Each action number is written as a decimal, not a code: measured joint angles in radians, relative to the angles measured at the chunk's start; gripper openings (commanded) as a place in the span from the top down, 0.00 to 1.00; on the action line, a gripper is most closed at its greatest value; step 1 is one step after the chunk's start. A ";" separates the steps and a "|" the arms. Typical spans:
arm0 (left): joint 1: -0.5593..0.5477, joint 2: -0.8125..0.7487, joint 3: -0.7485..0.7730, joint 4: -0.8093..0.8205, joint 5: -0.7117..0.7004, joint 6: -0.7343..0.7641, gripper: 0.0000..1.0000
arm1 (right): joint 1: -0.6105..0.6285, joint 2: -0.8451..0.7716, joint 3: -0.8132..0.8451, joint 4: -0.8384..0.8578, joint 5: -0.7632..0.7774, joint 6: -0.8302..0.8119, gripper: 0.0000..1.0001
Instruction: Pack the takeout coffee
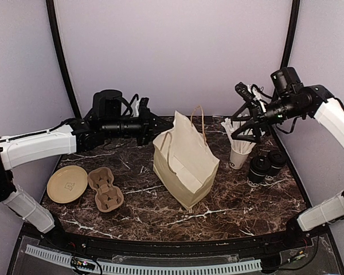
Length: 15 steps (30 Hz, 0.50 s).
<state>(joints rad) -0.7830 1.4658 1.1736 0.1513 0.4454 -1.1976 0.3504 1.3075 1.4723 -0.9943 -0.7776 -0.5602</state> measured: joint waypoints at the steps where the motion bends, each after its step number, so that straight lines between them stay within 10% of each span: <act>1: 0.000 0.000 0.000 0.000 -0.010 0.006 0.72 | 0.045 -0.003 0.016 0.002 0.009 0.009 0.01; 5: 0.000 0.000 0.007 -0.029 -0.057 0.042 0.55 | 0.185 0.045 0.130 0.013 0.079 0.079 0.01; 15: 0.000 -0.031 0.038 -0.158 -0.209 0.188 0.55 | 0.351 0.255 0.354 0.058 0.278 0.245 0.21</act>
<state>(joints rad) -0.7834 1.4349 1.2114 -0.0067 0.2367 -1.0092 0.7010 1.5623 1.8263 -0.9360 -0.4999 -0.3153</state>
